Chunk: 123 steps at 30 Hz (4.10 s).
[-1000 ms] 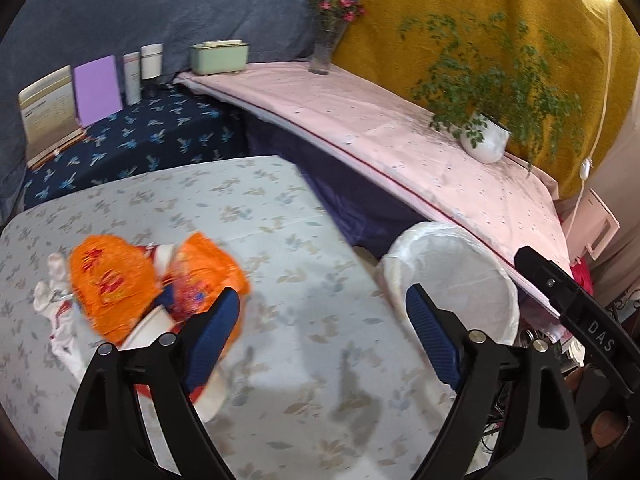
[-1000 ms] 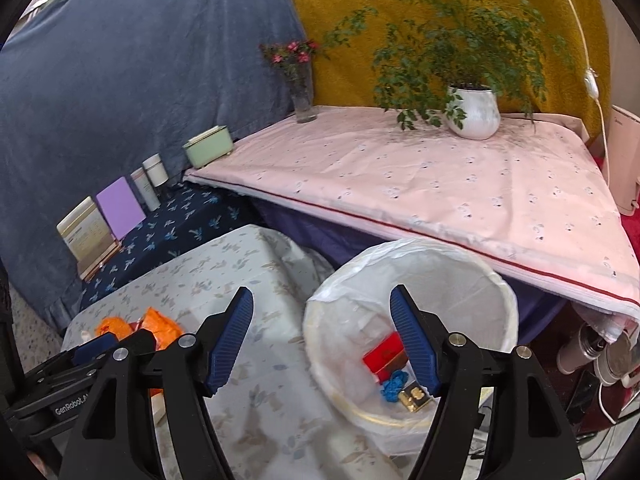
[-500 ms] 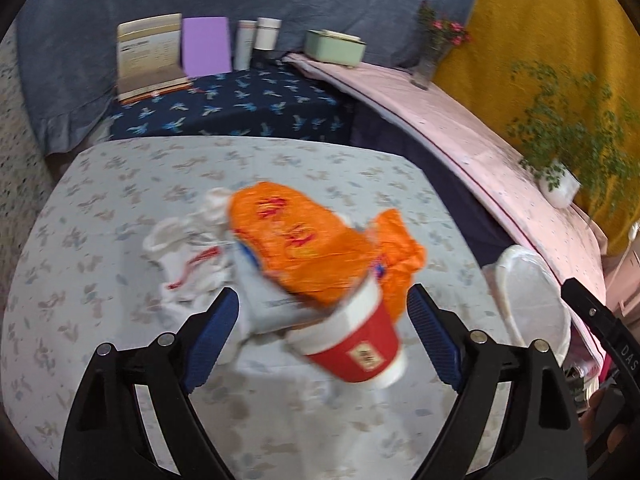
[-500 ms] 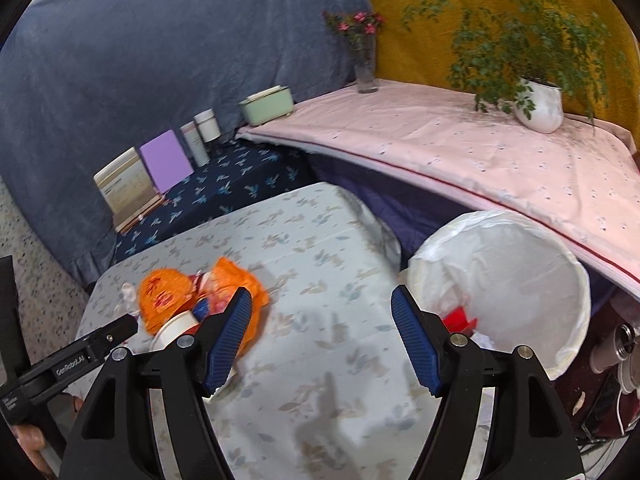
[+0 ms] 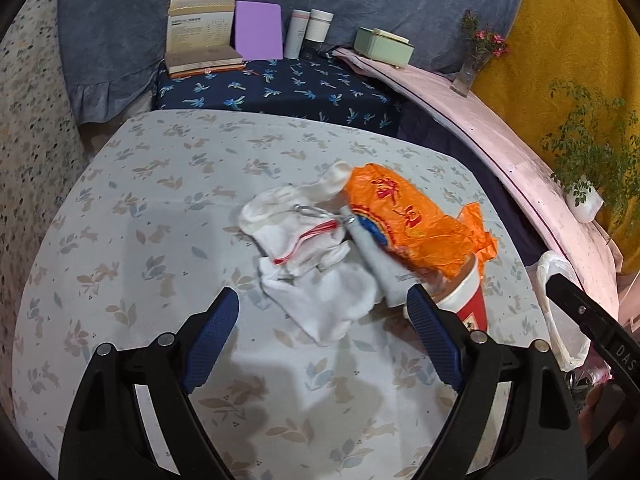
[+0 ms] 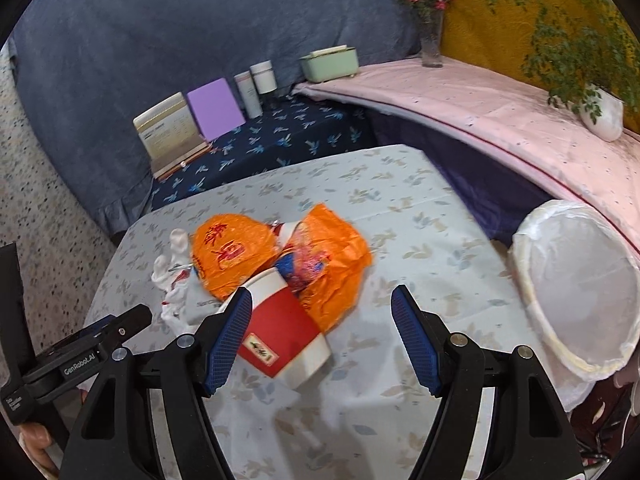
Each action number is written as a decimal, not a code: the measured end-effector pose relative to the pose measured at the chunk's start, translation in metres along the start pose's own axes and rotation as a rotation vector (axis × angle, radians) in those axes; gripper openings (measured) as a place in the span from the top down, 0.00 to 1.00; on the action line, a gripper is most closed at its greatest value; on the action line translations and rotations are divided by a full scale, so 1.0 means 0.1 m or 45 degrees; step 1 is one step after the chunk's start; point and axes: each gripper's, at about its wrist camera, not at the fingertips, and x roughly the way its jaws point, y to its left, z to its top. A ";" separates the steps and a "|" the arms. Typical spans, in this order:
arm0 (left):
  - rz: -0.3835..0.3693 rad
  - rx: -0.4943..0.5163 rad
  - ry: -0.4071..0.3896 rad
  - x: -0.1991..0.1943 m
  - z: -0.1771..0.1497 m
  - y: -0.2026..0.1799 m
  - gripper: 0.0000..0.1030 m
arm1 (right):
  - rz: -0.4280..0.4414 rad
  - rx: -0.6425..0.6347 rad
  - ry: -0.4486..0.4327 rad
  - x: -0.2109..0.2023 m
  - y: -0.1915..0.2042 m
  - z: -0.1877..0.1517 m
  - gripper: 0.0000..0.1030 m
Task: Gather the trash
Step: 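Grasp the orange plastic bag with the right tool and lift it, then grasp the red-and-white paper cup rim with the left tool while the right tool holds the bag, then carry the cup and bag over the bin and open both tools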
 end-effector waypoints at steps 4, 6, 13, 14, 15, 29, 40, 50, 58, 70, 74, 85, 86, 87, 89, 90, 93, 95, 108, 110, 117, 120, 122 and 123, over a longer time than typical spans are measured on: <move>0.003 -0.013 0.009 0.03 0.00 0.09 0.21 | 0.033 -0.009 0.040 0.20 0.15 0.06 0.33; 0.005 -0.018 0.015 0.06 0.01 0.12 0.20 | 0.047 -0.010 0.059 0.29 0.21 0.10 0.33; -0.002 -0.039 0.021 0.12 0.03 0.21 0.20 | 0.090 -0.022 0.133 0.67 0.42 0.22 0.34; -0.001 -0.039 0.022 0.12 0.03 0.21 0.20 | 0.088 -0.032 0.142 0.72 0.46 0.23 0.34; -0.002 -0.040 0.023 0.12 0.03 0.21 0.20 | 0.084 -0.041 0.149 0.77 0.49 0.23 0.34; -0.012 -0.054 0.054 0.21 0.01 0.24 0.20 | 0.097 -0.098 0.182 0.94 0.62 0.21 0.83; -0.072 -0.001 0.058 0.12 -0.07 -0.09 0.14 | 0.148 -0.039 0.004 0.44 0.42 0.42 0.93; -0.154 0.162 0.058 0.13 -0.16 -0.67 0.14 | 0.093 0.067 -0.127 -0.01 -0.08 0.56 0.93; -0.196 0.255 0.081 0.32 -0.11 -0.98 0.29 | 0.056 0.135 -0.132 -0.18 -0.45 0.44 0.93; -0.312 0.361 0.210 0.48 -0.27 -1.38 0.73 | 0.011 0.245 -0.138 -0.31 -0.91 0.29 0.93; -0.358 0.412 0.221 0.42 -0.36 -1.55 0.89 | 0.009 0.268 -0.141 -0.36 -1.01 0.24 0.93; -0.414 0.501 0.147 0.17 -0.38 -2.00 0.98 | -0.022 0.317 -0.208 -0.60 -1.30 0.20 0.93; -0.427 0.506 0.143 0.15 -0.37 -2.05 0.98 | -0.028 0.321 -0.217 -0.63 -1.33 0.20 0.93; -0.431 0.509 0.140 0.15 -0.35 -2.08 0.98 | -0.037 0.330 -0.230 -0.68 -1.39 0.21 0.93; -0.441 0.524 0.128 0.13 -0.33 -2.19 0.98 | -0.050 0.345 -0.247 -0.73 -1.48 0.20 0.93; -0.445 0.532 0.124 0.12 -0.33 -2.25 0.98 | -0.062 0.357 -0.258 -0.77 -1.55 0.20 0.93; -0.466 0.563 0.111 0.09 -0.31 -2.44 0.98 | -0.096 0.381 -0.279 -0.86 -1.72 0.19 0.93; -0.478 0.592 0.100 0.08 -0.30 -2.60 0.98 | -0.125 0.400 -0.292 -0.92 -1.85 0.17 0.93; -0.560 0.735 0.085 0.15 -0.34 -3.51 0.98 | -0.299 0.522 -0.330 -1.18 -2.61 -0.04 0.93; -0.570 0.749 0.088 0.17 -0.36 -3.60 0.97 | -0.310 0.544 -0.326 -1.18 -2.71 -0.08 0.93; -0.579 0.776 0.105 0.27 -0.38 -3.79 0.97 | -0.331 0.576 -0.300 -1.11 -2.90 -0.17 0.93; -0.585 0.778 0.115 0.31 -0.38 -3.85 0.97 | -0.336 0.575 -0.291 -1.06 -2.92 -0.16 0.92; -0.589 0.775 0.117 0.32 -0.38 -3.87 0.96 | -0.338 0.574 -0.285 -1.03 -2.92 -0.15 0.89; -0.583 0.768 0.106 0.32 -0.37 -3.87 0.94 | -0.341 0.575 -0.285 -1.02 -2.92 -0.15 0.87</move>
